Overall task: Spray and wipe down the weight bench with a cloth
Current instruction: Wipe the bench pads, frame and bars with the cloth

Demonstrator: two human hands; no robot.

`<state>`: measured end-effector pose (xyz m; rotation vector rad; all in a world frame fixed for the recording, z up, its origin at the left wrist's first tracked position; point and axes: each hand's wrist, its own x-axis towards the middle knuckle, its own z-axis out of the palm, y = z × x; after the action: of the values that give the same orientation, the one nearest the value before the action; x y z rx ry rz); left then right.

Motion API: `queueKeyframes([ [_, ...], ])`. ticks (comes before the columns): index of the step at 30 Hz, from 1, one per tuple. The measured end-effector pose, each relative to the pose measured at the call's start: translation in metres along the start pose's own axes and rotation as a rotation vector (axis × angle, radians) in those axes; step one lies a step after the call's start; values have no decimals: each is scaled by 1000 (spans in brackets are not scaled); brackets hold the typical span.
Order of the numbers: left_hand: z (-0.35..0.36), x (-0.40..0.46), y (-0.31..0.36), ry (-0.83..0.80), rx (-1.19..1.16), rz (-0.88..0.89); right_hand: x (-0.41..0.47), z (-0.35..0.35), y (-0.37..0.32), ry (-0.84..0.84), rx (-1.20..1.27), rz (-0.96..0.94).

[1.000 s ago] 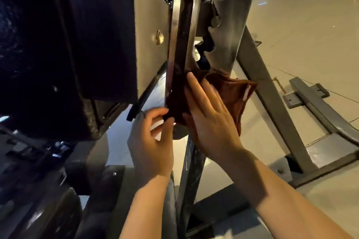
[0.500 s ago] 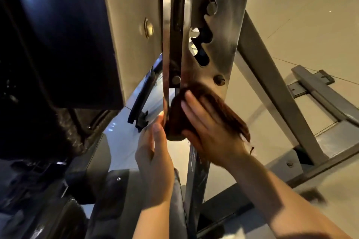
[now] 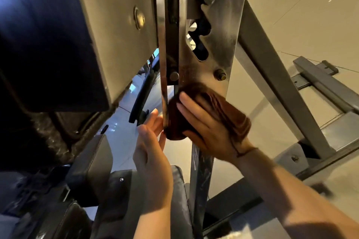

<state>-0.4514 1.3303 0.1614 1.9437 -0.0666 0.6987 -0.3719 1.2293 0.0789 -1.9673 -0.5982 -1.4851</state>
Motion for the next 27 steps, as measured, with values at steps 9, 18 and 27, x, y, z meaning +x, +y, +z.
queueKeyframes([
  [9, 0, 0, 1, -12, 5, 6, -25, 22, -9, 15, -133, 110],
  [18, -7, 1, 2, -71, 76, 6, -14, 3, -9, 19, 4, 203],
  [27, -5, 5, 4, -69, 82, 44, -37, 25, -38, 72, -36, 378],
])
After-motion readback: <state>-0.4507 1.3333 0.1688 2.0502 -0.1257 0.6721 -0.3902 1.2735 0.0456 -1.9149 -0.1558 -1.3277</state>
